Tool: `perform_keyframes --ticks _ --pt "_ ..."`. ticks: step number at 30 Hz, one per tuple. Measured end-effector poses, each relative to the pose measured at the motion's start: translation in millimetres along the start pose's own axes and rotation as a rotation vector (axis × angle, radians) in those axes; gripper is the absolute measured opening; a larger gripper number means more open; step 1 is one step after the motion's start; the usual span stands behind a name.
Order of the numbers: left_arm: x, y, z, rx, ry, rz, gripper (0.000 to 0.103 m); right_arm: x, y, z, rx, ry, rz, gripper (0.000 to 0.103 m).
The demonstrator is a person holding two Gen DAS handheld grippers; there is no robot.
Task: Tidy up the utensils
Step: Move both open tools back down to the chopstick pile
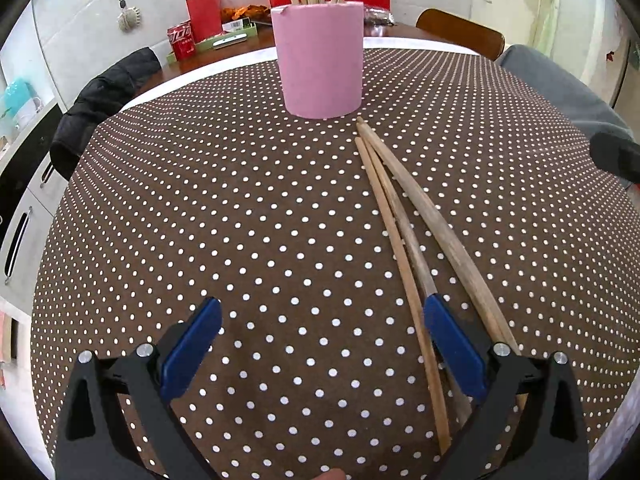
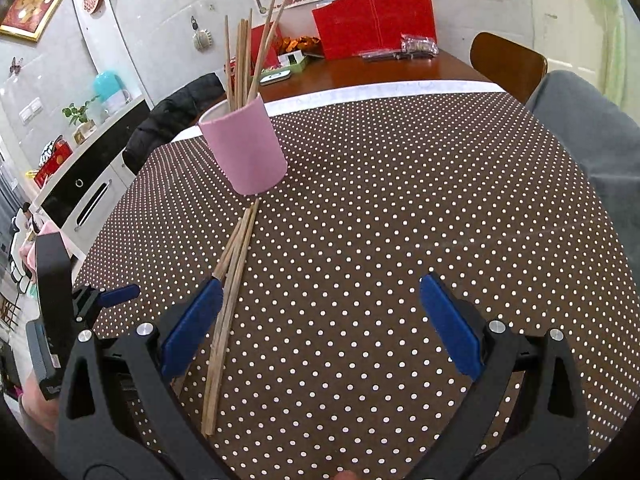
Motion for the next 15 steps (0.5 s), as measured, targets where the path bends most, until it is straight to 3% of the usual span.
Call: perform_keyframes --ticks 7,15 --pt "18.4 -18.9 2.8 0.016 0.001 -0.011 0.099 -2.6 -8.4 -2.9 0.006 0.032 -0.039 0.097" --pt "35.5 -27.2 -10.5 0.019 0.016 0.004 0.099 -14.3 -40.0 -29.9 0.016 0.155 -0.16 0.097"
Point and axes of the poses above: each gripper's, at about its wrist camera, not at the fingertips, and y roughly against the way its jaws point, z to its right, x to its top, the point moved 5 cm from there along -y, roughly the way its jaws point, and after that the axes turned 2 degrees about y, right-handed, at the moved point
